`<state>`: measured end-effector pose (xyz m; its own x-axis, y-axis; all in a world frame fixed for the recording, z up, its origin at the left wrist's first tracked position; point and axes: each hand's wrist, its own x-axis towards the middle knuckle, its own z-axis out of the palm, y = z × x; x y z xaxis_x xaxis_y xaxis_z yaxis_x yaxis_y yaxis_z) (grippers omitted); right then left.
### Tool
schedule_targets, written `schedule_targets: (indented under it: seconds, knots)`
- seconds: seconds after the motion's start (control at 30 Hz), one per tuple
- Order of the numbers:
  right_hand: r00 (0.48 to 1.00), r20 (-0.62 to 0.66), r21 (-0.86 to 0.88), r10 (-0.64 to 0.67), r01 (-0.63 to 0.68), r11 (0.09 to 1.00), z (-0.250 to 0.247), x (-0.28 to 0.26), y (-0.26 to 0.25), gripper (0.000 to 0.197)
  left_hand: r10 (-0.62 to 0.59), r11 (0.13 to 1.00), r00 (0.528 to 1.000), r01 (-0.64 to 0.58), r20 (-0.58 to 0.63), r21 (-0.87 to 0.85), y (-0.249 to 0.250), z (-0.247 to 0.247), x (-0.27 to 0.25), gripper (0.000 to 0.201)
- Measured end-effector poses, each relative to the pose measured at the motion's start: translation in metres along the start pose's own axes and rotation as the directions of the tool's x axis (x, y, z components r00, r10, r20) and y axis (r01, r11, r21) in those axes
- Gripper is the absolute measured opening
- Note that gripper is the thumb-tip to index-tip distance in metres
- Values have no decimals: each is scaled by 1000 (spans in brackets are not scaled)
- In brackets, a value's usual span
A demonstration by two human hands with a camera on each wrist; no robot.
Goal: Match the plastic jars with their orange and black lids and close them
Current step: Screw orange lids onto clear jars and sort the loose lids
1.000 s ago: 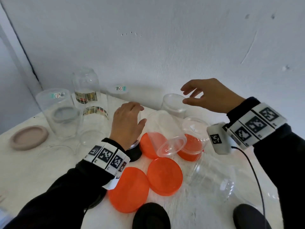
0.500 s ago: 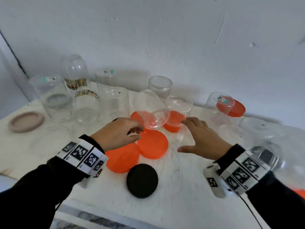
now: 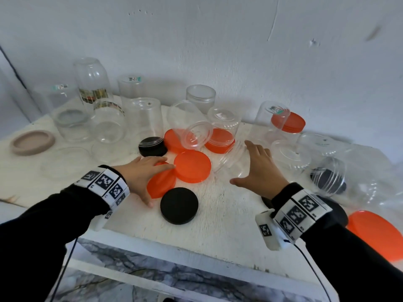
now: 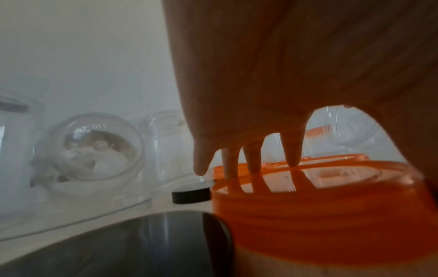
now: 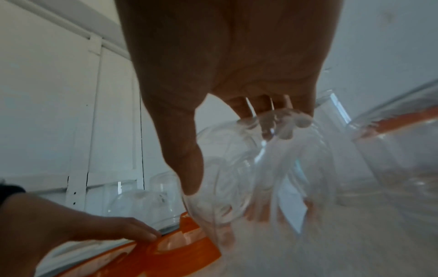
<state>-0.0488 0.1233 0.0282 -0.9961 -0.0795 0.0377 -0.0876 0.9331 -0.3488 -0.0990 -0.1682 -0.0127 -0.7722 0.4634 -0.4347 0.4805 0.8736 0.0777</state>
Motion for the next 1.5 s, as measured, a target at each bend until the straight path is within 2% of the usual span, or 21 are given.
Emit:
schedule_targets:
  seconds: [0.2,0.33,0.43,0.53,0.63,0.73,0.83,0.97,1.1,1.2,1.5]
  knots:
    - [999,10,266,50,-51,963,8,-17,6,104,-9,999,997,5,-82,-50,1,2,0,113]
    - [997,36,352,67,-76,933,11,-27,10,103,-35,991,990,16,-139,-133,-1,-4,-8,114]
    - [993,63,436,97,-115,893,14,-35,16,101,-12,974,976,-37,-218,-223,6,-14,-19,114]
    - [988,100,503,116,-151,851,20,-43,22,100,19,931,939,-142,-344,-336,26,-23,-33,117]
    - [982,133,555,130,-183,812,25,-50,27,101,111,884,889,-292,-444,-364,56,-28,-42,111]
    - [977,153,596,147,-210,775,32,-56,31,103,187,852,855,-386,-484,-353,84,-27,-39,110]
    - [972,176,636,156,-234,735,35,-63,36,102,253,828,789,-476,-560,-297,106,-23,-27,107]
    - [971,188,669,148,-237,704,36,-70,42,97,302,815,737,-528,-604,-238,130,-21,-14,104]
    - [971,206,695,119,-231,681,32,-78,43,84,320,839,746,-509,-584,-190,148,-21,-4,105]
    - [973,205,700,105,-221,679,30,-82,43,85,342,846,767,-503,-544,-177,156,-20,1,105]
    - [975,194,696,106,-213,685,27,-87,47,87,410,856,780,-508,-473,-95,170,-20,9,98]
